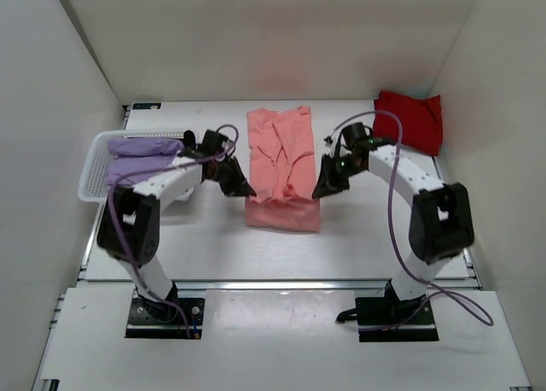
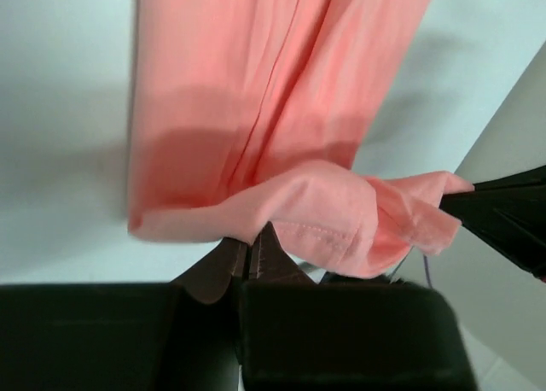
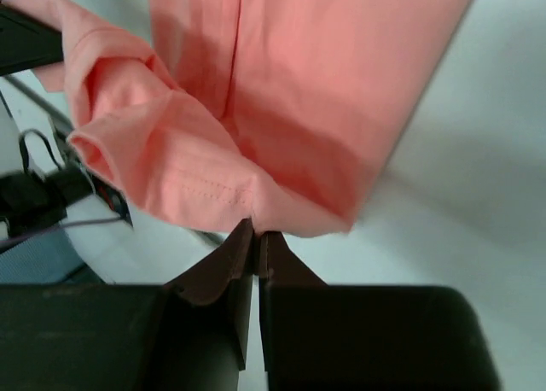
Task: Fold and stack the t-shirts
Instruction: Fold the folded rectangular tshirt in 1/3 of the way, then grab one side of the 2/3 rectangular tshirt with both arms
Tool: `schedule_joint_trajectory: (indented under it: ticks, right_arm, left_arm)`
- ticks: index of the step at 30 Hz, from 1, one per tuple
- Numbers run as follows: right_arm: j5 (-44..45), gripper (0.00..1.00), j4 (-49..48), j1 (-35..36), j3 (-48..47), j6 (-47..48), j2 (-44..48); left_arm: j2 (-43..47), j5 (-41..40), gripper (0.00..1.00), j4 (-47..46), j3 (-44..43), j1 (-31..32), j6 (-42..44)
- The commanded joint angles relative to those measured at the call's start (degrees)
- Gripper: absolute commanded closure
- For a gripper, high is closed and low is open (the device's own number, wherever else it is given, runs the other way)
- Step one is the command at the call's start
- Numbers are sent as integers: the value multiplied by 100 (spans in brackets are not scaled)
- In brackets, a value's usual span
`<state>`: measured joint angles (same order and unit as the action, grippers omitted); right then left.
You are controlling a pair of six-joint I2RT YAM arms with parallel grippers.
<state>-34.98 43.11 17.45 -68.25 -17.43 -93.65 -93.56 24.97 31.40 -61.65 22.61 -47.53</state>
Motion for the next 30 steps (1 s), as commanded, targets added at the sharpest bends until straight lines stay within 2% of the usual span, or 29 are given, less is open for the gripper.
schedule_joint_trajectory:
  ticks: [1, 2, 3, 5, 6, 8, 12, 16, 21, 25, 30]
  right_arm:
    - [9, 100, 339, -304, -1291, 478, -941]
    - [-17, 100, 347, -460, -1557, 434, -1293]
    - [78, 98, 347, -549, -1960, 329, -1471]
    - [184, 73, 373, -681, -2569, 179, -1980]
    - [254, 70, 391, -717, -2840, 118, -2069]
    - [448, 62, 382, -796, -3088, 152, -2167]
    - [580, 58, 198, -840, -2686, 197, -1852]
    - [502, 54, -312, -857, -1353, -5, -1201]
    - [432, 53, -759, -752, 133, -242, -392]
    - [142, 52, -1347, -629, 1032, -699, -40]
    - [-44, 51, -1674, -471, 1472, -850, -223]
  left_arm:
    - [-916, 52, 100, 296, -1468, -196, 472]
    - [-1354, 34, 98, 392, -1995, -274, 525]
    - [-1515, 17, 77, 446, -2218, -344, 517]
    - [-2129, 104, 59, 307, -2806, -494, 394]
    - [-2340, 200, 48, 175, -2939, -608, 246]
    - [-2500, 385, 50, 95, -3098, -731, 139]
    - [-2238, 350, 47, 121, -2793, -872, 287]
    - [-1510, 473, 46, -98, -1495, -829, 332]
    - [-603, 88, 42, -345, 18, -469, 227]
    - [-312, -27, 39, -731, 688, -188, -46]
    - [-452, -308, 38, -951, 751, -64, -178]
